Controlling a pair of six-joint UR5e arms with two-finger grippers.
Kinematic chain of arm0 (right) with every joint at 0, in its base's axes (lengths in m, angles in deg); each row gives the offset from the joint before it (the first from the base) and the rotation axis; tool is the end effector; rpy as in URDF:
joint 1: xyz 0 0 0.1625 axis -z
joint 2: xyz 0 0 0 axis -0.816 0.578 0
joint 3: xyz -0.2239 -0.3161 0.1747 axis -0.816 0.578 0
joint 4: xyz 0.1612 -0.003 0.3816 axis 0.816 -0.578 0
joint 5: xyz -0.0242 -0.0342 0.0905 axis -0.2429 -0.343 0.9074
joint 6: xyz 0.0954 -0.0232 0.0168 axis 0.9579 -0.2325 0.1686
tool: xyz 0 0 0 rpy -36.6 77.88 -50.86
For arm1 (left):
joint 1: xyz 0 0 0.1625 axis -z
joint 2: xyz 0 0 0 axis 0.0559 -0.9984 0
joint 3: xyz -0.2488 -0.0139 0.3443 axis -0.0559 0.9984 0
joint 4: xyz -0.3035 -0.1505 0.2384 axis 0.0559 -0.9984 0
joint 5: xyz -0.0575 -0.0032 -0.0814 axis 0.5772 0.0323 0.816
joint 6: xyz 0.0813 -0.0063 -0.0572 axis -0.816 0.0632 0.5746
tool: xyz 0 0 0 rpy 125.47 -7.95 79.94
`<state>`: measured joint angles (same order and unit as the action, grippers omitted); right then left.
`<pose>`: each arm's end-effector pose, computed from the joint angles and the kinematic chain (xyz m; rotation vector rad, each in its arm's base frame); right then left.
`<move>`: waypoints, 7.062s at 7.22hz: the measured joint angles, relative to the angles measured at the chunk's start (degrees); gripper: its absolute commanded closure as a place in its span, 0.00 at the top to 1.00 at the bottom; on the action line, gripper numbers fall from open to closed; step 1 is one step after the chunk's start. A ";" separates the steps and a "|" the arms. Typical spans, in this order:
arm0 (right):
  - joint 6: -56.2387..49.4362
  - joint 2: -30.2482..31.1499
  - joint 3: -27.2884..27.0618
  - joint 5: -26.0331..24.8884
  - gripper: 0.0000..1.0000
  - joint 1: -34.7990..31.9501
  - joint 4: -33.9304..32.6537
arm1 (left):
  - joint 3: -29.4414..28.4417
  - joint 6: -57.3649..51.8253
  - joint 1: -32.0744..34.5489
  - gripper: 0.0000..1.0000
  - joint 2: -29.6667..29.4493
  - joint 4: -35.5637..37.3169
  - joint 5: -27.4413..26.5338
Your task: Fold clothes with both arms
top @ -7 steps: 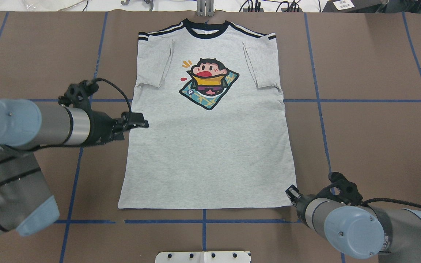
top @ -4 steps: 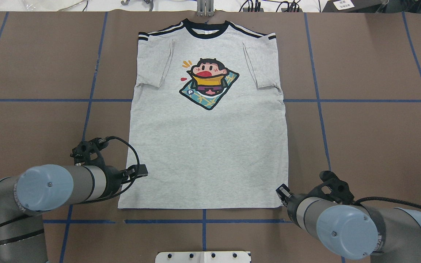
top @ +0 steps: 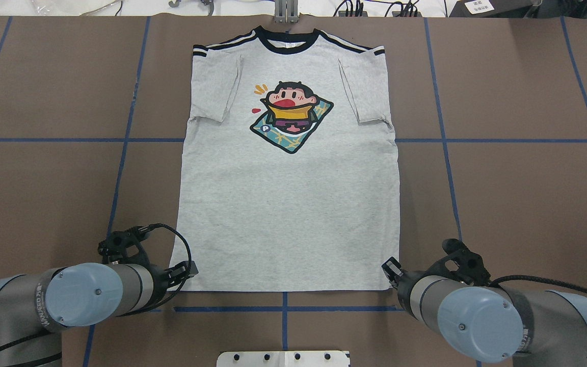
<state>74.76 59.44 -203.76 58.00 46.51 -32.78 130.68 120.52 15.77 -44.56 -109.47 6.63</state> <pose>-0.4570 -0.2150 0.3236 -0.1257 -0.8427 0.9241 0.4929 -0.2457 0.3586 -0.0357 0.8810 -0.4696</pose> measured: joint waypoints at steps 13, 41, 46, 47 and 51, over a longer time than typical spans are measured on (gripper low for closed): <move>0.34 0.66 -4.09 0.06 0.00 1.81 -1.39 | 14.99 2.52 -2.97 0.00 0.24 11.33 1.87; -33.79 -27.85 41.57 12.11 0.80 -35.87 17.69 | -45.61 -37.36 36.07 0.44 -27.66 -28.95 8.68; -20.67 -12.84 25.13 11.10 0.83 -24.80 16.07 | -44.40 -36.85 36.21 0.44 -27.03 -29.14 11.02; -20.37 -12.29 25.03 11.08 0.79 -24.10 16.00 | -44.36 -36.81 36.21 0.44 -27.00 -29.12 11.03; -20.13 -12.00 25.86 11.07 0.44 -23.10 15.76 | -44.32 -36.77 36.21 0.44 -26.92 -29.06 11.04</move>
<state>54.63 47.44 -177.90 69.08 23.41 -17.02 86.36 83.75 51.98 -71.48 -138.53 17.67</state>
